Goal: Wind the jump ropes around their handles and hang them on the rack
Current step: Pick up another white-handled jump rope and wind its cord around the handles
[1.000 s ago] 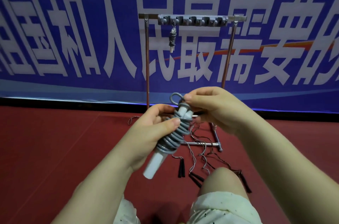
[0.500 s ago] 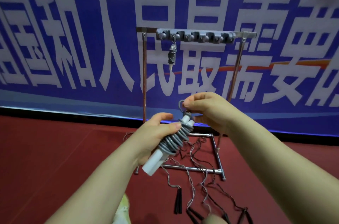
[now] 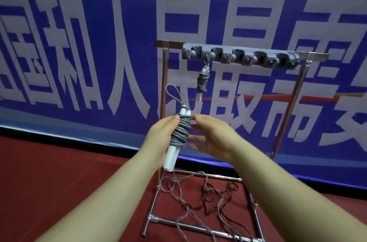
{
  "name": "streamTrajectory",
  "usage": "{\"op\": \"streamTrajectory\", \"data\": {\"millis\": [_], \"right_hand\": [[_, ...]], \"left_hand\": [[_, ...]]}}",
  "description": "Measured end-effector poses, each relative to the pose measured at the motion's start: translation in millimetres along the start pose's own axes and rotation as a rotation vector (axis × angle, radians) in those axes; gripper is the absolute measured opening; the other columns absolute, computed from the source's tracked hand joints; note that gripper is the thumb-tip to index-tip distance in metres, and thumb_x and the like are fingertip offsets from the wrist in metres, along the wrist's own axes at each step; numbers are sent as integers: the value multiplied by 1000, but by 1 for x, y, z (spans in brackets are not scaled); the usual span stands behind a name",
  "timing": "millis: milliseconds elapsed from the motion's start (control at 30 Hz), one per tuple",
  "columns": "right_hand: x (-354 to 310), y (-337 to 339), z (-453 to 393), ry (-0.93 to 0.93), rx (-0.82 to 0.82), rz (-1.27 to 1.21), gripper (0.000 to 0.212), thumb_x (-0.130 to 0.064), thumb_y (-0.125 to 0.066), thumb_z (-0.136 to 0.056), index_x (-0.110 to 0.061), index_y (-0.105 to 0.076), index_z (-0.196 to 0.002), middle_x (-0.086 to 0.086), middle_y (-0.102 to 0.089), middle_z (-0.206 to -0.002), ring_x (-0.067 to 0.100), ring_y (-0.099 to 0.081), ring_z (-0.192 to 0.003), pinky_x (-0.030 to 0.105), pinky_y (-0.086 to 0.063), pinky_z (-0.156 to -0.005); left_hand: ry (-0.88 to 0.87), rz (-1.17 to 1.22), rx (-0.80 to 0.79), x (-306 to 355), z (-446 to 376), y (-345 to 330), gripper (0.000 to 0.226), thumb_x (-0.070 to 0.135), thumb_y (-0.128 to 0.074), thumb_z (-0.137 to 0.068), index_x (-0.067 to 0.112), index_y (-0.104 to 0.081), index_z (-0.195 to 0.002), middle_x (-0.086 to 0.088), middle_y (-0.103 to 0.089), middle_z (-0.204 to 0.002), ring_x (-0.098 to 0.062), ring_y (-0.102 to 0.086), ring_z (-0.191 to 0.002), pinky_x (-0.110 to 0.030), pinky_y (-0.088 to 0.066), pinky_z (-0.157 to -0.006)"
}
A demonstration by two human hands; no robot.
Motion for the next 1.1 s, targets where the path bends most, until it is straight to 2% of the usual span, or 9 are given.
{"op": "streamTrajectory", "data": {"millis": [67, 167, 333, 400, 467, 733, 933, 1033, 1100], "right_hand": [[-1, -3, -27, 49, -9, -20, 19, -16, -48, -99, -14, -63, -111, 7, -69, -98, 20, -68, -80, 30, -56, -66], [-6, 8, -58, 95, 108, -4, 12, -10, -54, -96, -13, -60, -106, 7, -67, -87, 12, -62, -61, 22, -53, -54], [-38, 27, -107, 211, 254, 44, 5, -19, -61, -93, -15, -64, -93, 5, -67, -86, 17, -60, -74, 22, -54, -55], [-62, 33, -123, 292, 305, 109, 8, -20, -62, -92, -14, -63, -96, 7, -68, -91, 18, -64, -79, 26, -55, -59], [-81, 33, -139, 346, 340, 176, 8, -20, -63, -91, -13, -63, -96, 6, -66, -89, 16, -63, -77, 29, -57, -62], [-130, 33, -174, 536, 478, 266, 19, -30, -65, -89, -14, -60, -95, 6, -66, -85, 14, -62, -64, 17, -43, -42], [-122, 39, -188, 431, 447, 374, 17, -28, -67, -87, -16, -55, -88, 6, -64, -86, 18, -65, -75, 27, -53, -54], [-108, 39, -188, 431, 430, 364, 20, -29, -67, -87, -13, -56, -90, 8, -64, -90, 23, -66, -83, 40, -59, -70], [-98, 40, -184, 468, 466, 417, 24, -35, -67, -86, -14, -57, -95, 5, -63, -91, 23, -65, -86, 47, -58, -78]], "left_hand": [[-23, -12, 22, -2, -37, 1, 24, 22, -49, -97, 8, -67, -105, -11, -70, -86, -23, -64, -73, -33, -49, -65], [14, -36, -32, -4, -75, -6, 24, 25, -49, -97, 10, -69, -99, -9, -71, -80, -22, -65, -69, -32, -50, -65], [-16, -186, -96, 26, -140, -22, 29, 33, -55, -94, 8, -65, -103, -13, -71, -84, -26, -69, -71, -40, -57, -64], [-92, -344, -76, 44, -162, -27, 27, 36, -54, -94, 12, -66, -96, -12, -72, -90, -27, -70, -84, -45, -57, -80], [-122, -359, -58, 58, -178, -29, 21, 33, -53, -95, 16, -64, -91, -11, -70, -92, -27, -68, -89, -43, -55, -86], [-152, -322, 2, 99, -225, -39, 29, 37, -61, -90, 10, -64, -98, -12, -71, -90, -27, -70, -83, -42, -56, -84], [-55, -319, -9, 79, -234, -33, 29, 35, -60, -91, 10, -62, -105, -15, -71, -94, -29, -70, -83, -43, -57, -81], [-43, -248, -11, 63, -230, -27, 29, 30, -54, -95, 10, -59, -115, -12, -69, -99, -25, -68, -87, -37, -55, -74], [-42, -205, -26, 47, -226, -19, 35, 30, -47, -98, 14, -51, -129, -6, -66, -112, -22, -63, -102, -38, -47, -86]]}}
Point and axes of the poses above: each hand's wrist, its own z-axis away from the middle knuckle, its own y-axis out of the back of the hand, x = y × z, the point moved 7 cm from there along -z, towards the middle knuckle
